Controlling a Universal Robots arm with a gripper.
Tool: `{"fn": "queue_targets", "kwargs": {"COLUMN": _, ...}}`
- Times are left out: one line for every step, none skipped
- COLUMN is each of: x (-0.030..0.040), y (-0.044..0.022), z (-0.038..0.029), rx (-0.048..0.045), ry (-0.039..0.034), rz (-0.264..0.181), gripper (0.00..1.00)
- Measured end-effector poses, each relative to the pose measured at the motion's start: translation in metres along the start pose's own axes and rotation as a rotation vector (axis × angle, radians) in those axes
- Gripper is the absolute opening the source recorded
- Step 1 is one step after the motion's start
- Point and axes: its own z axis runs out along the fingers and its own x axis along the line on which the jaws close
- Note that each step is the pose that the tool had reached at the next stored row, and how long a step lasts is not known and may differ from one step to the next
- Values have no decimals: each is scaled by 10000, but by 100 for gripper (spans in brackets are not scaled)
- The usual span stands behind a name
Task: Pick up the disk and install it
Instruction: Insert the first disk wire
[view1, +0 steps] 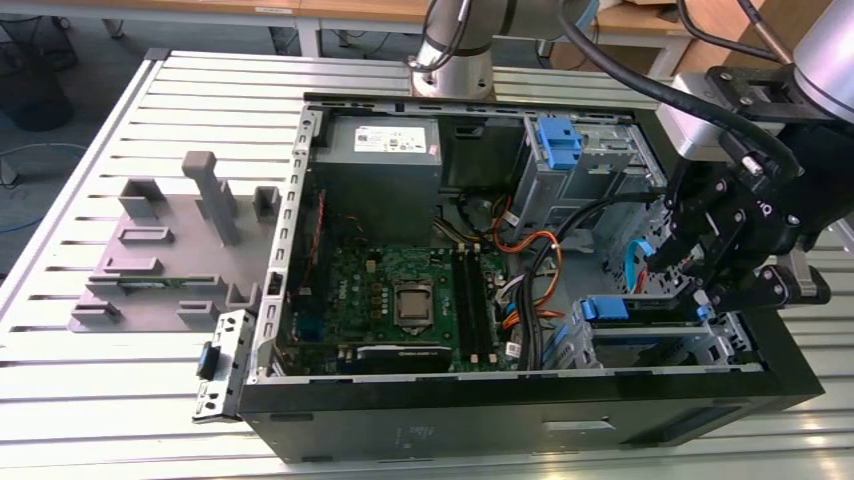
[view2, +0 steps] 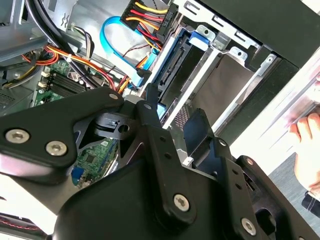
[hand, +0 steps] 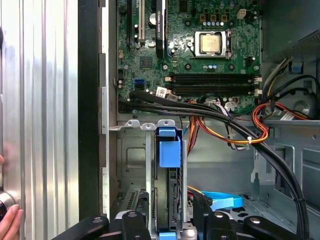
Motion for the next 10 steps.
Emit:
{"fn": "queue_targets", "kwargs": {"x": -4, "y": 0, "z": -1, "rx": 0, "ry": 2, "rz": 0, "gripper": 48}}
{"fn": "queue_targets", "kwargs": {"x": -10, "y": 0, "z": -1, "rx": -1, "ry": 2, "rz": 0, "gripper": 48}}
{"fn": "queue_targets", "kwargs": {"x": -17, "y": 0, "z": 0, "rx": 0, "ry": 1, "rz": -1, "gripper": 48}}
{"fn": "queue_targets", "kwargs": {"x": -26, "y": 0, "z": -1, "rx": 1, "ry": 2, "rz": -2, "gripper": 48}}
{"fn": "queue_targets", "kwargs": {"x": -36, "y": 1, "z": 0, "rx": 2, "ry": 0, "rz": 0, "gripper": 48}}
{"fn": "queue_targets", "kwargs": {"x": -44, "y": 1, "z": 1, "rx": 3, "ry": 0, "rz": 0, "gripper": 48}}
{"fn": "queue_targets", "kwargs": {"x": -50, "y": 1, "z": 0, "rx": 4, "ry": 1, "rz": 0, "gripper": 48}}
{"fn": "queue_targets", "kwargs": {"x": -54, "y": 1, "z": 0, "rx": 4, "ry": 1, "rz": -1, "gripper": 48}}
{"fn": "queue_targets", "kwargs": {"x": -59, "y": 1, "z": 1, "rx": 5, "ry": 0, "rz": 0, "gripper": 48}}
{"fn": "queue_targets", "kwargs": {"x": -64, "y": 2, "z": 1, "rx": 5, "ry": 0, "rz": 0, "gripper": 48}}
